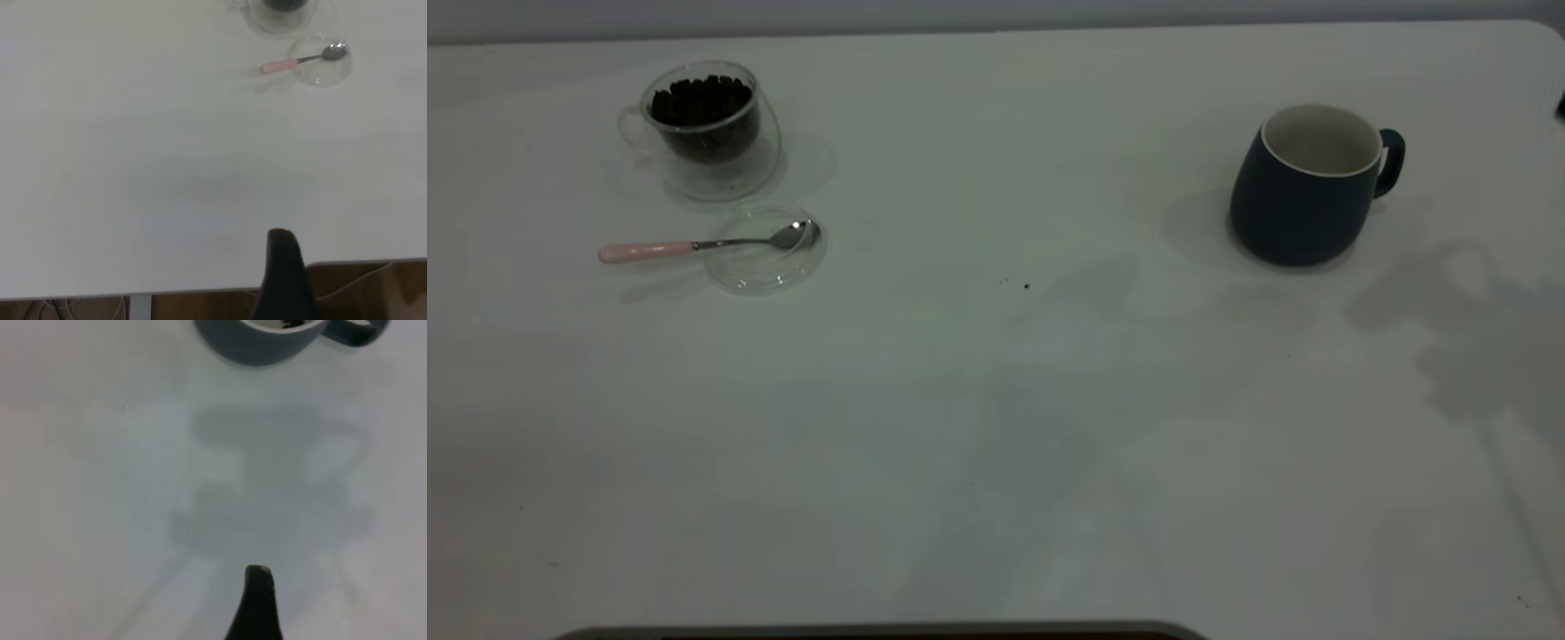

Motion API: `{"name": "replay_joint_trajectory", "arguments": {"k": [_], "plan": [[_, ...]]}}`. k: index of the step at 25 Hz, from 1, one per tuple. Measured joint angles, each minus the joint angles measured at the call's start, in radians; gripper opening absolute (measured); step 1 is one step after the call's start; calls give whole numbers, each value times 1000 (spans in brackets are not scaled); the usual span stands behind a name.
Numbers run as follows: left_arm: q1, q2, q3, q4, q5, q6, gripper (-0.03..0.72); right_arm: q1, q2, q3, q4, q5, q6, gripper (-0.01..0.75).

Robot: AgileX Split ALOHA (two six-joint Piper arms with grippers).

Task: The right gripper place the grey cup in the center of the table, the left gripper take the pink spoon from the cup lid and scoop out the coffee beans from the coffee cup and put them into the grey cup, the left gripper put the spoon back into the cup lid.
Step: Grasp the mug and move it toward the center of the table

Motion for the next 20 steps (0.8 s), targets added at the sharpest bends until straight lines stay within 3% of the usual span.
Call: {"name": "replay_joint_trajectory", "arguments": {"k": [6, 20], "plan": [[0, 0, 0, 0, 0, 0, 590, 0, 187, -45, 0, -140, -119, 688], [0, 0, 0, -1, 0, 0, 590, 53, 492, -354, -10, -110, -259, 663]]}}
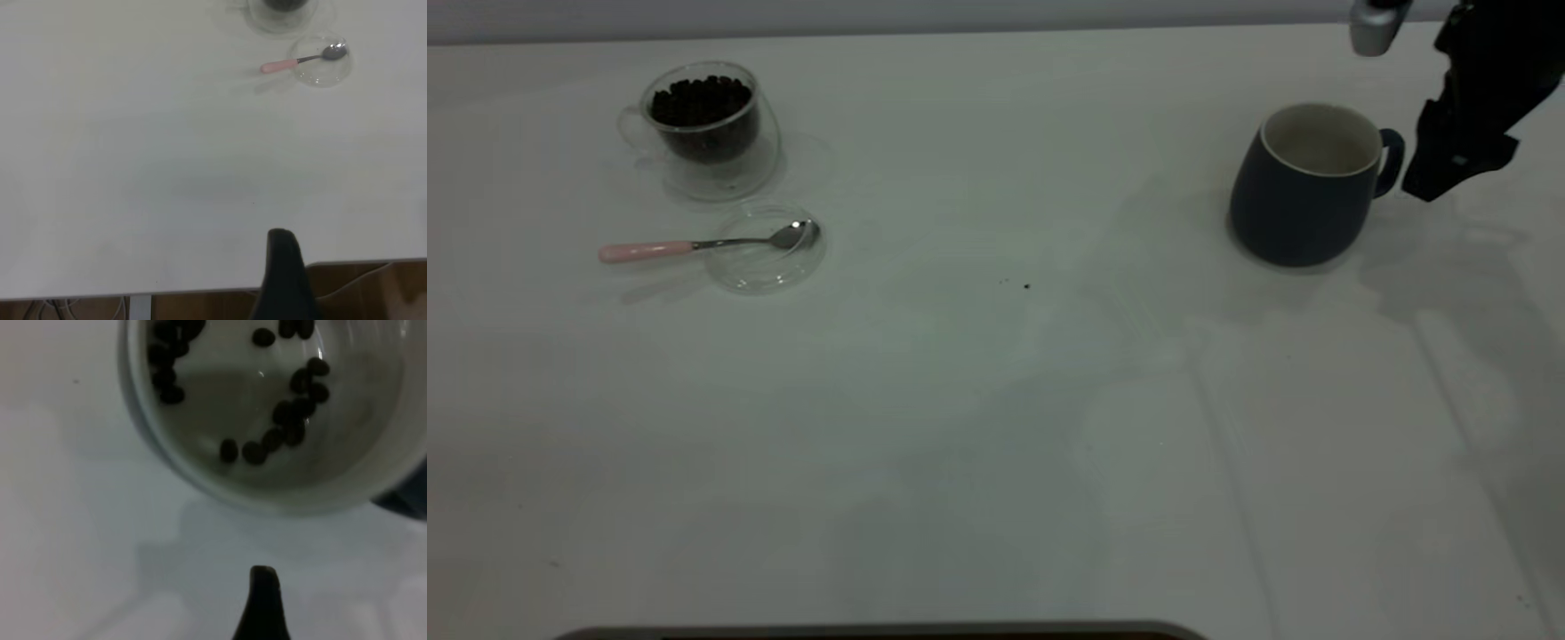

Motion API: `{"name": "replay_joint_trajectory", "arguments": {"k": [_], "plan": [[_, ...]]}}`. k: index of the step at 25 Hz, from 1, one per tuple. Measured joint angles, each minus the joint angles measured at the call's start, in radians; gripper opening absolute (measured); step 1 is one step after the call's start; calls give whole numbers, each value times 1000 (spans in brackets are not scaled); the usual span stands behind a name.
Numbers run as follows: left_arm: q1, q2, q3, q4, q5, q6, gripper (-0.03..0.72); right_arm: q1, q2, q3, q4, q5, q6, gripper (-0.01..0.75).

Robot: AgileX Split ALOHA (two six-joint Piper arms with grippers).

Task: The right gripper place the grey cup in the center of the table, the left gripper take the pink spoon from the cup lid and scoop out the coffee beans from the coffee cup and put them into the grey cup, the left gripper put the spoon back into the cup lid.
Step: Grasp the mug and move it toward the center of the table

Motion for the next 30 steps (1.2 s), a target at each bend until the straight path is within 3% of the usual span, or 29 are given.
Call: {"name": "replay_joint_trajectory", "arguments": {"k": [7, 16, 30], "plan": [[0, 0, 0, 0, 0, 1, 590, 45, 57, -68, -18, 20, -12, 654], [0, 0, 0, 0, 0, 1, 590, 206, 61, -74, 33, 17, 42, 642], [0, 0, 0, 0, 0, 1, 590, 386, 63, -77, 301, -146, 247, 623]]}}
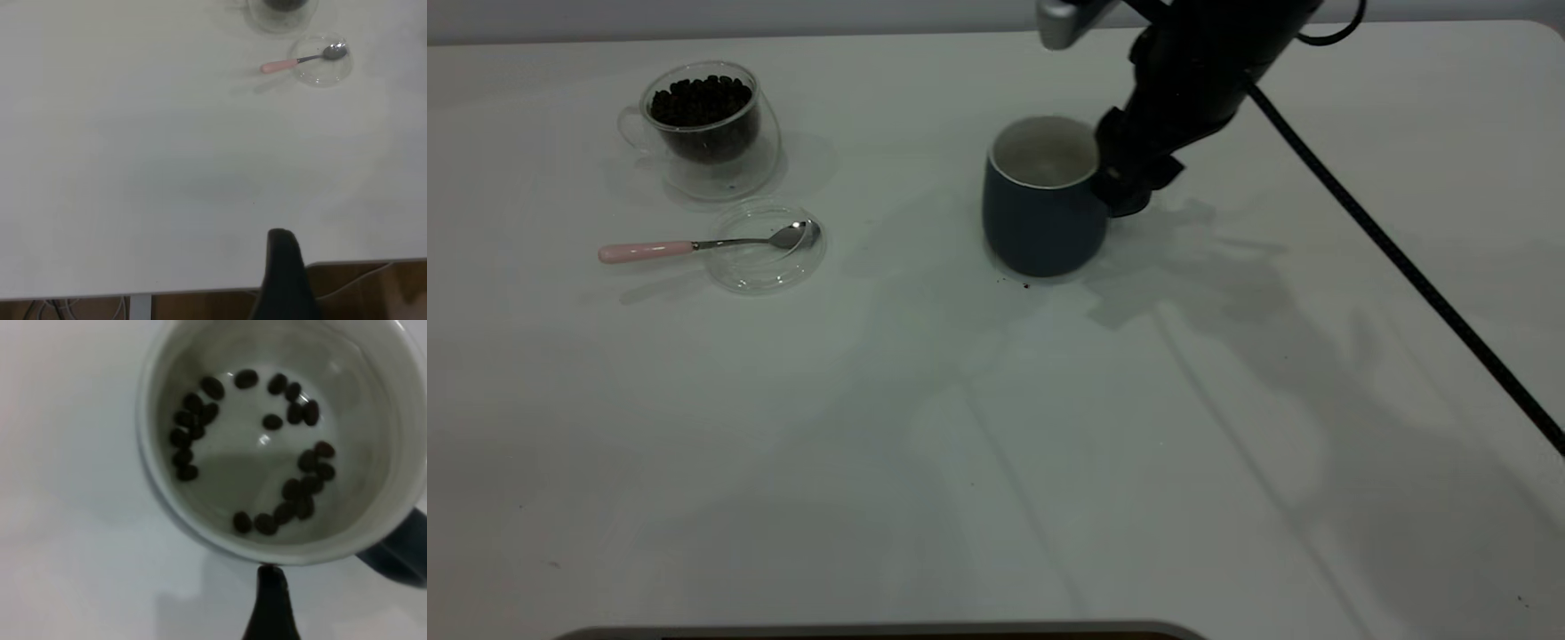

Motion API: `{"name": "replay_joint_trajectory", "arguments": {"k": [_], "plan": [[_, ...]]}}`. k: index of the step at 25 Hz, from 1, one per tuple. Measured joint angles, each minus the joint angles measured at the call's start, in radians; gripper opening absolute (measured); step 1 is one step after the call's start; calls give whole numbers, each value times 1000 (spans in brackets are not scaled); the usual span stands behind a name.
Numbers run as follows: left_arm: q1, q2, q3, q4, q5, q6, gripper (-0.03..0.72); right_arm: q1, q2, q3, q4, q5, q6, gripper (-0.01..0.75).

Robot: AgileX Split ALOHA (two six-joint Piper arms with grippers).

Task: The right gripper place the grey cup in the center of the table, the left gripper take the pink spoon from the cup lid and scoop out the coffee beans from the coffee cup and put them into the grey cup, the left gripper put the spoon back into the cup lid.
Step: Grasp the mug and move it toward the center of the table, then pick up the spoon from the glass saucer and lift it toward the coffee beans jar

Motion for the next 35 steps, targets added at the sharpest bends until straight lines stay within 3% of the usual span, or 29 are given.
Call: {"name": "replay_joint_trajectory", "arguments": {"k": [3, 6, 13, 19, 29, 35], "plan": [[0, 0, 0, 0, 0, 0, 590, 20, -12, -2, 24, 1, 3, 619], [0, 0, 0, 0, 0, 0, 590, 21, -90, 1, 24, 76, 13, 615], [0, 0, 0, 0, 0, -1, 590, -39, -405, 1, -123, 479, 247, 601], [0, 0, 0, 0, 0, -1, 590, -45, -692, 6, -255, 799, 459, 599], [0, 0, 0, 0, 0, -1, 590, -45, -1114, 274, -318, 941, 589, 596], [0, 0, 0, 0, 0, -1, 590, -45, -1359, 421, -319, 952, 598, 594]]}}
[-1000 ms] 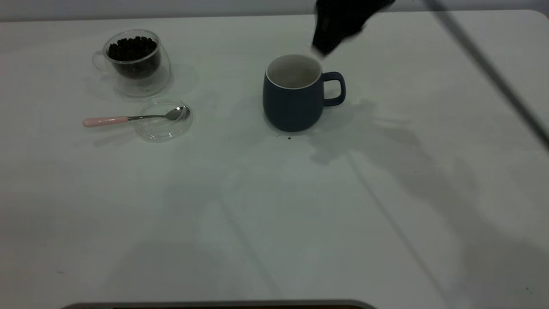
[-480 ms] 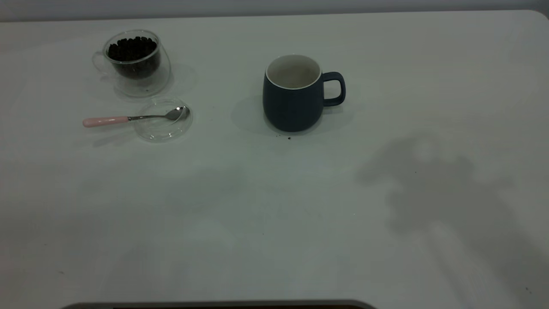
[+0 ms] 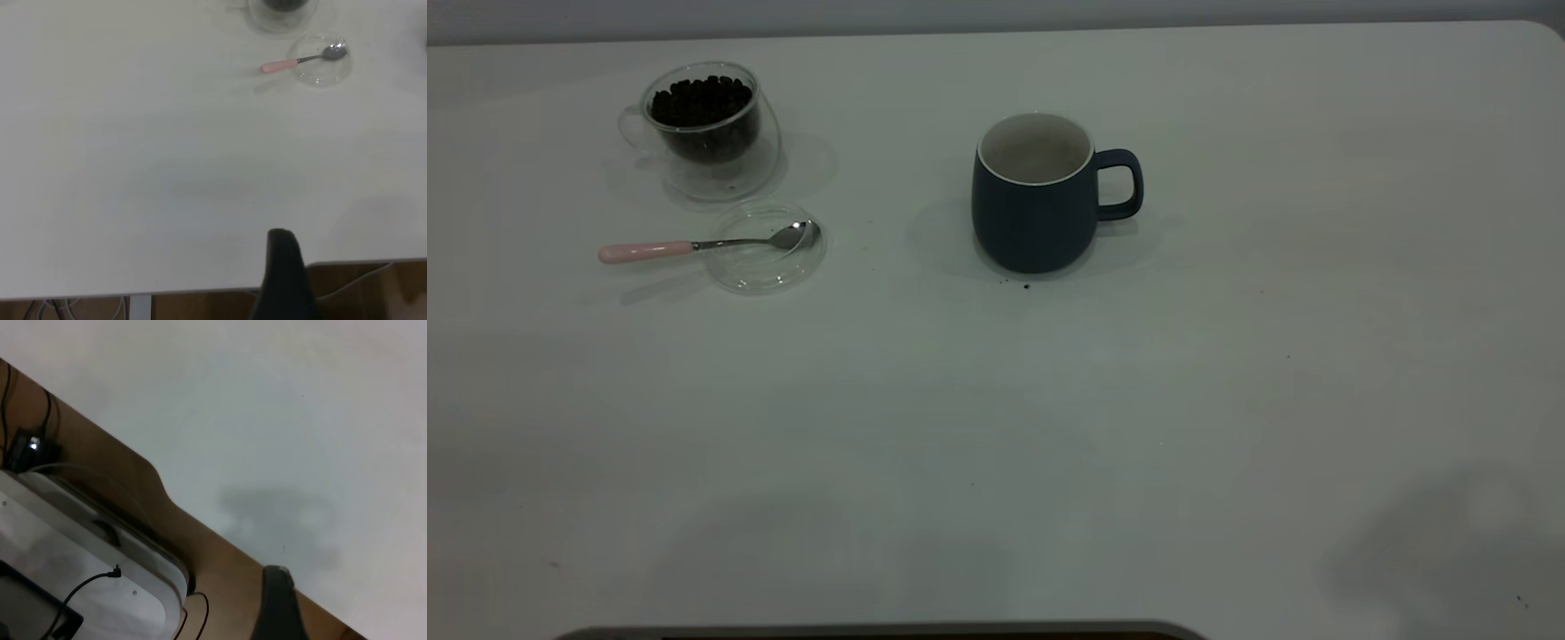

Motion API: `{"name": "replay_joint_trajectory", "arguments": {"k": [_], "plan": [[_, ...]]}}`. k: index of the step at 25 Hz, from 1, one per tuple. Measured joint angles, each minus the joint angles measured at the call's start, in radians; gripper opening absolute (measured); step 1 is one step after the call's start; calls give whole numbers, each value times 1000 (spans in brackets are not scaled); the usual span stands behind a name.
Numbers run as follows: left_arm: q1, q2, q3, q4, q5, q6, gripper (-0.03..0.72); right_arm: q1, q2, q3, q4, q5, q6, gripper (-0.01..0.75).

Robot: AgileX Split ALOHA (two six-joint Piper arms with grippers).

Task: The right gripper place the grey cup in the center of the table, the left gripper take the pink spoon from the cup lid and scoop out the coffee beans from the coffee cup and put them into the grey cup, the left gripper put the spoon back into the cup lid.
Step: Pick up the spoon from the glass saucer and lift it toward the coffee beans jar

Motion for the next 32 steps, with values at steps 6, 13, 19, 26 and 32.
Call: {"name": "replay_joint_trajectory", "arguments": {"k": [6, 13, 19, 26, 32], "plan": [[0, 0, 0, 0, 0, 0, 590, 0, -247, 154, -2, 0, 3, 594], [0, 0, 0, 0, 0, 2, 590, -153, -575, 340, -1, -7, 24, 592], [0, 0, 0, 0, 0, 2, 590, -296, -761, 453, 1, -46, 75, 591], [0, 0, 0, 0, 0, 2, 590, -354, -876, 520, -2, -102, 79, 591], [0, 0, 0, 0, 0, 2, 590, -394, -918, 520, -2, -105, 79, 591]]}}
